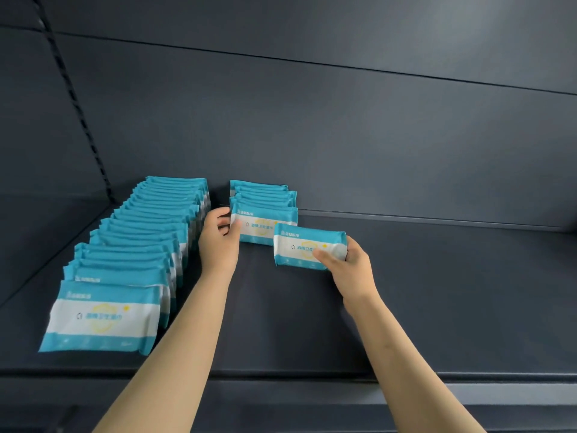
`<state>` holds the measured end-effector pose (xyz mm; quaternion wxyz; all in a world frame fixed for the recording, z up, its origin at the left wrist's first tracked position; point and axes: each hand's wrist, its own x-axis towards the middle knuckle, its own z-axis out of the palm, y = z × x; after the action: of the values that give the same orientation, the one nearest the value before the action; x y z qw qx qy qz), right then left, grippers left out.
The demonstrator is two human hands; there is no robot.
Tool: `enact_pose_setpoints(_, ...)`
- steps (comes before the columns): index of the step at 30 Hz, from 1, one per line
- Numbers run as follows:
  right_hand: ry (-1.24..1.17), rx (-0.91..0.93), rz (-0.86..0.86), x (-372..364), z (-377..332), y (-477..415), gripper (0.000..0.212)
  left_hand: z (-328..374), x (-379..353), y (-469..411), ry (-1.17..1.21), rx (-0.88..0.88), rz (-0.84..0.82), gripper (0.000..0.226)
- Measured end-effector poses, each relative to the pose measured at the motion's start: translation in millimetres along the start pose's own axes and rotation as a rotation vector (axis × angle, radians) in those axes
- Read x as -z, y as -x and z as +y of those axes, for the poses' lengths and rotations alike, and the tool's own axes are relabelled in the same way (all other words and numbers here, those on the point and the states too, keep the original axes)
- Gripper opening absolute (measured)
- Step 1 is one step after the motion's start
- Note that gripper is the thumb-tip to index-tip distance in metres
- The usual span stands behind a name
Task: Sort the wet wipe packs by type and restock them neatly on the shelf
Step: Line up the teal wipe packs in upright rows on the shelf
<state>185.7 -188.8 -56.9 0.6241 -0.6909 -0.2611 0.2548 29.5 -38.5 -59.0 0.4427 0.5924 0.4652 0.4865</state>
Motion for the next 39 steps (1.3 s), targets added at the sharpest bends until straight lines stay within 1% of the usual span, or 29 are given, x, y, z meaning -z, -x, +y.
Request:
enact_pose_setpoints(3,0.029,0.036,-0.007,-24.9,-4.6,-3.6,0.045,-0.3,8.5,3.4,0.088,0.015,0.019,0.029)
enact_pose_setpoints(6,0.056,0.060,-0.024,-49.2,-8.7,-10.4,0.026,-1.8,14.0,4.1,0.176,0.054,0.022,0.027)
enact_pose_setpoints(7,0.074,0.069,-0.033,-56.0,-9.7,-13.1,0.023,-2.6,15.2,3.9,0.206,0.062,0.018,0.026)
enact_pose_setpoints(10,0.139,0.104,-0.026,-71.9,-12.0,-22.3,0.028,-5.3,16.1,2.2,0.262,0.074,0.000,0.025)
enact_pose_setpoints(14,0.202,0.173,0.042,-81.7,-9.7,-28.4,0.044,-5.2,13.7,4.1,0.158,0.011,-0.076,0.040)
enact_pose_setpoints(16,0.221,0.194,0.069,-84.9,-6.7,-27.2,0.048,-6.5,12.1,4.3,0.112,-0.042,-0.099,0.043)
enact_pose_setpoints(20,0.365,0.253,0.111,-86.5,-2.9,-28.4,0.052,-7.2,9.0,1.8,0.007,-0.089,-0.071,0.043)
enact_pose_setpoints(22,0.378,0.256,0.097,-86.1,-4.2,-29.9,0.053,-7.6,6.6,0.3,-0.039,-0.103,-0.055,0.041)
enact_pose_setpoints(27,0.248,0.189,0.062,-82.4,-7.4,-28.7,0.051,-3.6,5.7,1.3,-0.098,-0.101,-0.036,0.040)
enact_pose_setpoints(30,0.109,0.122,0.022,-66.3,-16.0,-19.2,0.039,6.2,11.5,7.7,-0.051,-0.057,-0.041,0.045)
enact_pose_setpoints(33,0.020,0.110,0.038,-40.9,-36.1,-3.0,0.030,28.2,19.3,22.9,-0.024,-0.029,-0.065,0.050)
enact_pose_setpoints(36,-0.061,0.134,0.059,-17.4,-64.9,23.5,0.031,55.7,28.8,42.3,0.042,-0.055,-0.124,0.051)
enact_pose_setpoints(39,-0.103,0.154,0.100,3.0,-88.1,66.3,0.035,79.5,43.9,66.3,0.183,-0.040,-0.240,0.052)
